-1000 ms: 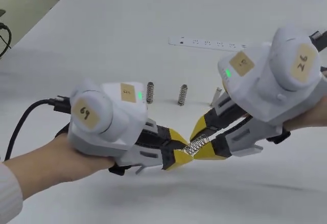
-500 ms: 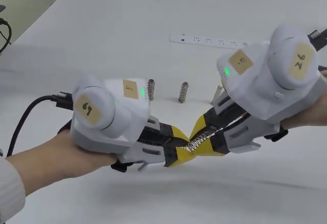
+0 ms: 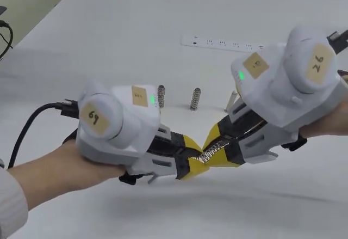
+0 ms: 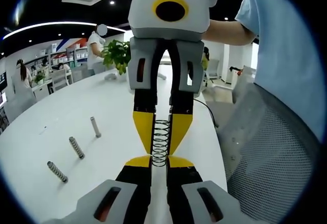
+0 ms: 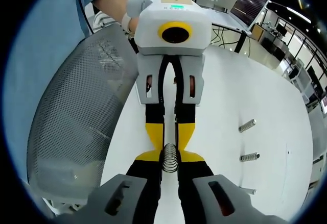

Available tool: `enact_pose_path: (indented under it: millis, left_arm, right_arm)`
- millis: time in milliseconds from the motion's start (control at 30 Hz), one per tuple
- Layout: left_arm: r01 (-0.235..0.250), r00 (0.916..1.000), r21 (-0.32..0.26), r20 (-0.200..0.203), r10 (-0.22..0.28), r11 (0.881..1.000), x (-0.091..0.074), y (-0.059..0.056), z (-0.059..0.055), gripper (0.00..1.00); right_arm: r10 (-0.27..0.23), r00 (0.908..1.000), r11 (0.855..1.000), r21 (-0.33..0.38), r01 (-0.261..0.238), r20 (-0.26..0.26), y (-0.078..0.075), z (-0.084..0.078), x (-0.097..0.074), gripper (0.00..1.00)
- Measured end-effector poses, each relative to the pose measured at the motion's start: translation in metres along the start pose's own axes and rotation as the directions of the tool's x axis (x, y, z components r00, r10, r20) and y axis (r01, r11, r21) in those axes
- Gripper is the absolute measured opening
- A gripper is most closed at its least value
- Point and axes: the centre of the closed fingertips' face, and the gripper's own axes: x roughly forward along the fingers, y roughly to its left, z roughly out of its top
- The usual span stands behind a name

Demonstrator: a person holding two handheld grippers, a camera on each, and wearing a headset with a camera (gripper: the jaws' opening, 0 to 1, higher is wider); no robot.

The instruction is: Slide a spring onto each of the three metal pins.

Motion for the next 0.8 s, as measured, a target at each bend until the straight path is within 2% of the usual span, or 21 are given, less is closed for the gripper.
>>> enact_pose_path:
  millis: [200, 300, 433, 567, 800]
  left_arm:
    - [-0.012, 0.9999, -0.013, 0.004, 0.012, 1.000, -0.001, 0.001, -0.001, 0.04]
    - [-0.026, 0.9997, -0.041, 0.004, 0.026, 0.999, -0.003, 0.003, -0.005, 0.09]
    - [-0.040, 0.9990, -0.076, 0.016, 0.041, 0.996, -0.007, 0.003, -0.007, 0.11]
    - [-0.082, 0.9963, -0.103, 0.016, 0.084, 0.991, -0.011, 0.008, -0.012, 0.24]
    - [-0.183, 0.9814, -0.160, 0.028, 0.190, 0.970, -0.022, 0.025, -0.017, 0.49]
  right_arm:
    - [0.001, 1.0000, 1.000, 0.004, -0.001, -0.002, -0.001, -0.001, 0.000, 0.08]
    - [-0.002, 1.0000, 1.000, 0.004, 0.002, -0.008, -0.003, -0.003, 0.000, 0.08]
    - [0.001, 0.9999, 1.000, 0.003, -0.001, -0.014, -0.003, -0.005, 0.000, 0.08]
    - [0.004, 0.9999, 1.000, 0.001, -0.004, -0.016, -0.003, -0.006, 0.001, 0.08]
    - [0.007, 0.9998, 1.000, -0.005, -0.007, -0.019, -0.004, -0.005, 0.002, 0.08]
